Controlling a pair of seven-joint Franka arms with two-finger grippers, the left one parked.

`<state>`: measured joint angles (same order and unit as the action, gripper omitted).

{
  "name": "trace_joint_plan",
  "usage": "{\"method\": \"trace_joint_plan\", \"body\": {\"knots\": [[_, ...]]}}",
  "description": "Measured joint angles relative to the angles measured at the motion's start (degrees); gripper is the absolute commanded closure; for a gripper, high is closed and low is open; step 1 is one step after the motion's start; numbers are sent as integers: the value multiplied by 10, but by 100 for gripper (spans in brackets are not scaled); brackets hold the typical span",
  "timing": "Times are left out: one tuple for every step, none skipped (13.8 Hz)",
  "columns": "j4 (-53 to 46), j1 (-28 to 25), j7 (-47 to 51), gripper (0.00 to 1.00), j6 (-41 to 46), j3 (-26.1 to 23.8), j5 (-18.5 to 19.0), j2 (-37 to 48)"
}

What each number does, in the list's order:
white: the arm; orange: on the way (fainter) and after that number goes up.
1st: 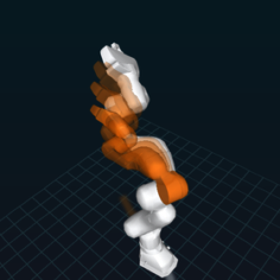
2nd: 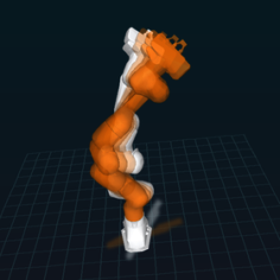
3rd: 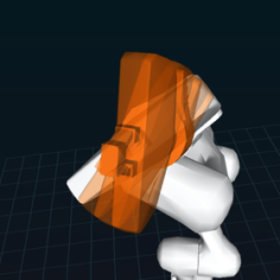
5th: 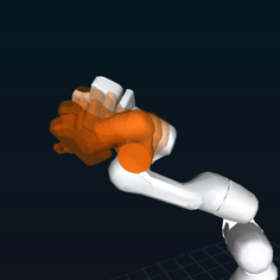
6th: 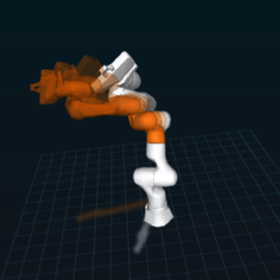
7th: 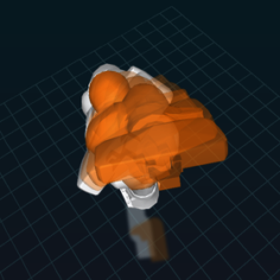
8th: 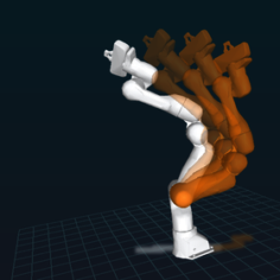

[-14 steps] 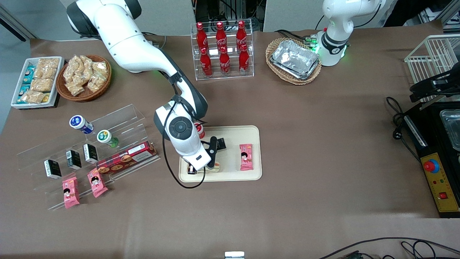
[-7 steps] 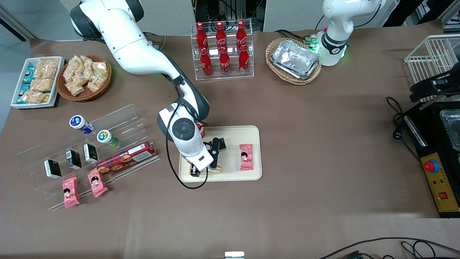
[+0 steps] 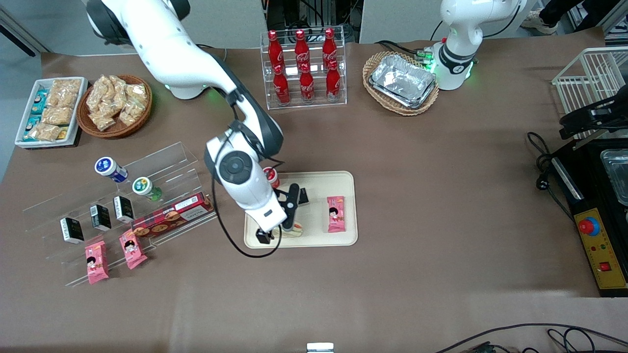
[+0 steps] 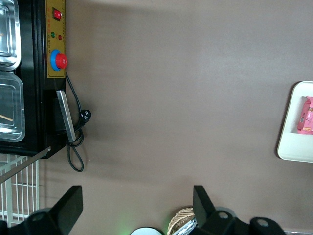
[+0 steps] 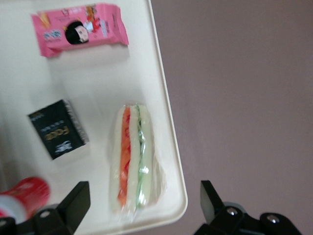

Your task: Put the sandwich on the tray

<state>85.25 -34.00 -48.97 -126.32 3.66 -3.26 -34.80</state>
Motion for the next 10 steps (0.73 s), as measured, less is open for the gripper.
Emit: {"method": "trace_joint_plan", "body": {"knots": [[-2,2,13,0,24,4,-4,20],[-3,8,29,0,48,7,-4,40],[-3,18,44,0,75,10,-5,62],[-4,31,64,0,106,11,-5,84],[-4,47,85,0,136,12,-5,107],[-4,65,102,0,163,13,-5,129],[-5,83,121,0,187,14,-5,150],[-5,97,152,0,212,18,-5,171],[-4,108,189,0,242,28,-2,191],[-5,113,224,0,267,43,6,210]]}}
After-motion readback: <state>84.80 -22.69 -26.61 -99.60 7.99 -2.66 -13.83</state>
